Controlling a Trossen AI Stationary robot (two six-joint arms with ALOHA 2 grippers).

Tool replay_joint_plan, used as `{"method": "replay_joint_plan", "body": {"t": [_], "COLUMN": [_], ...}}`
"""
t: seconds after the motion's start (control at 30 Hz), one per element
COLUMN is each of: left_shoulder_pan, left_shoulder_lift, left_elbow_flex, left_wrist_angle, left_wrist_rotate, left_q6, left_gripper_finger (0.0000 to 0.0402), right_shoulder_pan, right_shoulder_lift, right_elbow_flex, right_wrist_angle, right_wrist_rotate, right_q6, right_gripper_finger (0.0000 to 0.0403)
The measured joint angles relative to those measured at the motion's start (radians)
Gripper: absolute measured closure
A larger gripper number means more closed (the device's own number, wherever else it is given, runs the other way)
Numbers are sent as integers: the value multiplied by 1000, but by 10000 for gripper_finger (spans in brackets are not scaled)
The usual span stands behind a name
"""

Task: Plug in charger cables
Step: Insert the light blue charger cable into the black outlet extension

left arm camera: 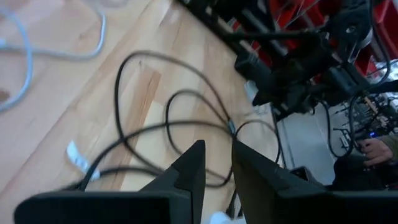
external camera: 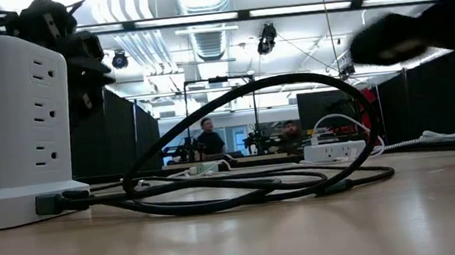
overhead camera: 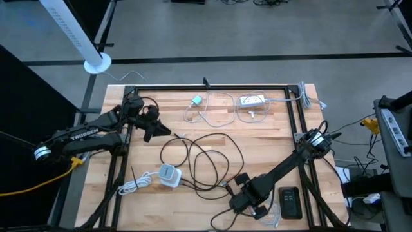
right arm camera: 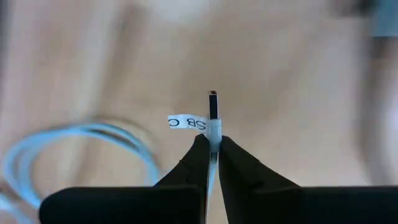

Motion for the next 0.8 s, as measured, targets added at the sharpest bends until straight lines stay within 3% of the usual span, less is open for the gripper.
{"method": "replay_joint_plan", "body": {"t": [0.17,0.3,0.53,0.8], "left_shoulder_pan": [0,-1,-2,-6], "left_shoulder_lift": [-2,-2,5,51], "left_elbow_flex": [0,0,0,0], "left_wrist_angle": [183,363,594,611], "left_wrist_rotate": [0,1,0,-1], "left_q6": [-49,-78,-85,-139], "left_gripper_finger": [335,335,335,335], "right_shoulder_pan": [-57,-128,-258,-285], "right_shoulder_lift": [-91,-195,-385,-494], "right_elbow_flex": [1,-24,-155,-214], "right_wrist_angle": [-81,-95,43,261], "right_wrist_rotate": [190,274,284,346], "right_q6": [-23,15,170,226], "right_gripper_finger": [395,395,395,395]}}
